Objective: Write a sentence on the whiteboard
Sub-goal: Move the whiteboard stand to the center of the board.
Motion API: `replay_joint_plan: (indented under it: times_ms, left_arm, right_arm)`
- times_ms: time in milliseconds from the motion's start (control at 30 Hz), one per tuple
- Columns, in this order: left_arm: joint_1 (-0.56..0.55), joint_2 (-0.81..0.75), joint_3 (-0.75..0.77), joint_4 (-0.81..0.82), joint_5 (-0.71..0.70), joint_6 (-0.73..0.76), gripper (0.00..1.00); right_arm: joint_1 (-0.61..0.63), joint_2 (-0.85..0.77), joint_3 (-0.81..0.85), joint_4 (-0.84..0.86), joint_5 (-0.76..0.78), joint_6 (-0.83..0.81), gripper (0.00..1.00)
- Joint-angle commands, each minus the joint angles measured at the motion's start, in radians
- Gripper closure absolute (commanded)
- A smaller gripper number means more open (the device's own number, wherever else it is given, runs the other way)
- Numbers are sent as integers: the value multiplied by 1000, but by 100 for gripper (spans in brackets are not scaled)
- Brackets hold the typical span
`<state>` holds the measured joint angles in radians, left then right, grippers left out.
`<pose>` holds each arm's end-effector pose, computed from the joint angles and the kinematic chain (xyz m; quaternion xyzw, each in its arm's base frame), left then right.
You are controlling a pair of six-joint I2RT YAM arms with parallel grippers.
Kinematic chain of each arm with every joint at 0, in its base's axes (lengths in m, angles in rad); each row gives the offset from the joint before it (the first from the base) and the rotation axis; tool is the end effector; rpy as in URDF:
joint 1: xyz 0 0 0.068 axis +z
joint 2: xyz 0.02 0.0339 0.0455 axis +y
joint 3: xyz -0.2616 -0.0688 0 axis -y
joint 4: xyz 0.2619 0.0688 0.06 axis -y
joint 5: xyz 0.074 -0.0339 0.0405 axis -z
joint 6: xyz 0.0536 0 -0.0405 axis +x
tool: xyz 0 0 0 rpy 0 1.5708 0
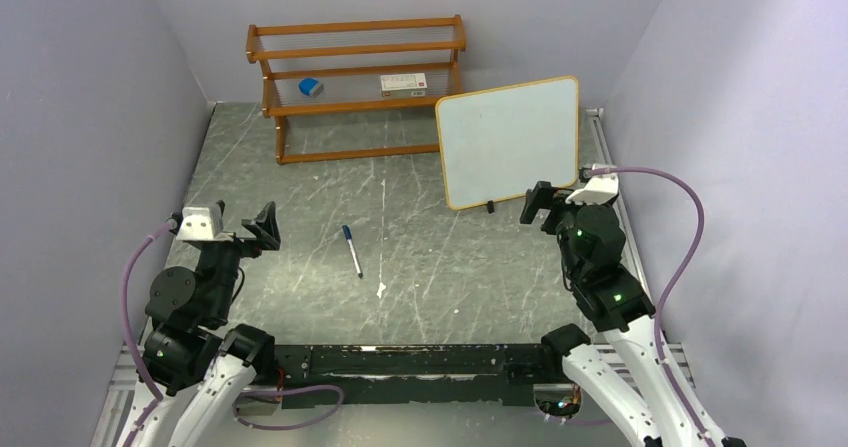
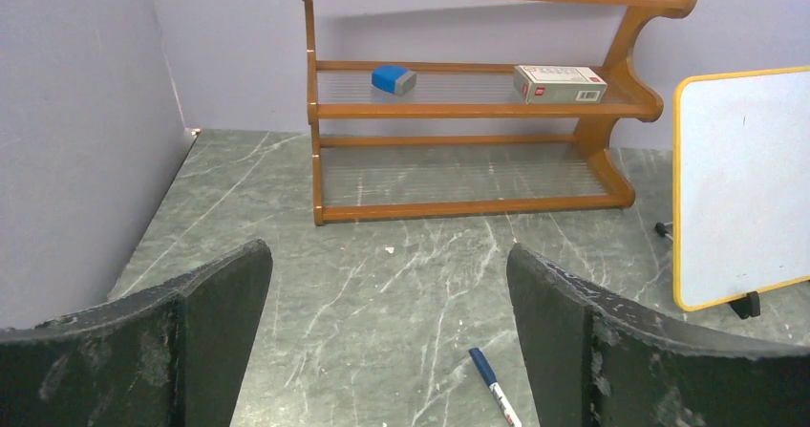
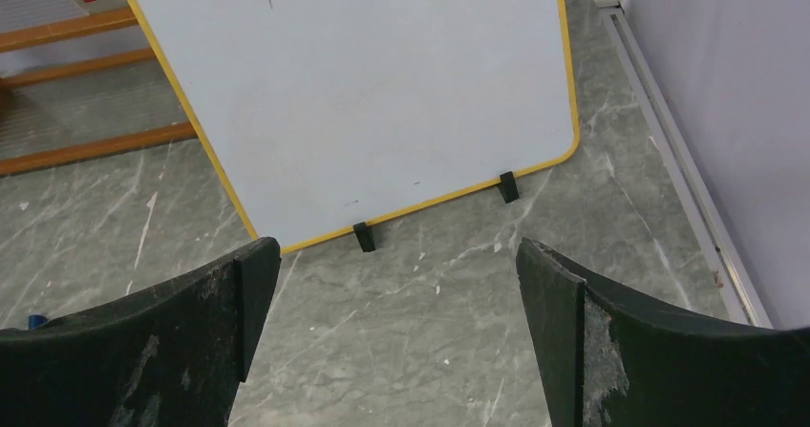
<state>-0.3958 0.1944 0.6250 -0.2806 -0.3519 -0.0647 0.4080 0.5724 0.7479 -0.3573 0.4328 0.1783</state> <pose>0.0986 -0.0212 0.3465 -0.0251 0.6552 -0.0592 0.7528 0.1633 0.0461 0.3378 0.0505 0.7613 0.0227 0.6461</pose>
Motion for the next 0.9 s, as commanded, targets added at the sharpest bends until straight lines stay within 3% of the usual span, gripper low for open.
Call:
replay_joint_plan:
  times_ms: [0, 433, 633, 867]
  left_arm:
    - [-3, -6, -7, 31, 14, 5, 2]
    - [-3, -9, -7, 30, 18, 6, 2]
    - [-3, -17, -7, 28, 25, 6, 2]
    - [-4, -29, -8, 26, 36, 8, 2]
  right_arm:
    - [6, -8, -11, 13, -10, -7, 0]
    - [7, -10, -21, 21, -39, -17, 0]
    - [7, 71, -15, -3, -103, 19, 0]
    - [8, 169, -71, 90, -212, 50, 0]
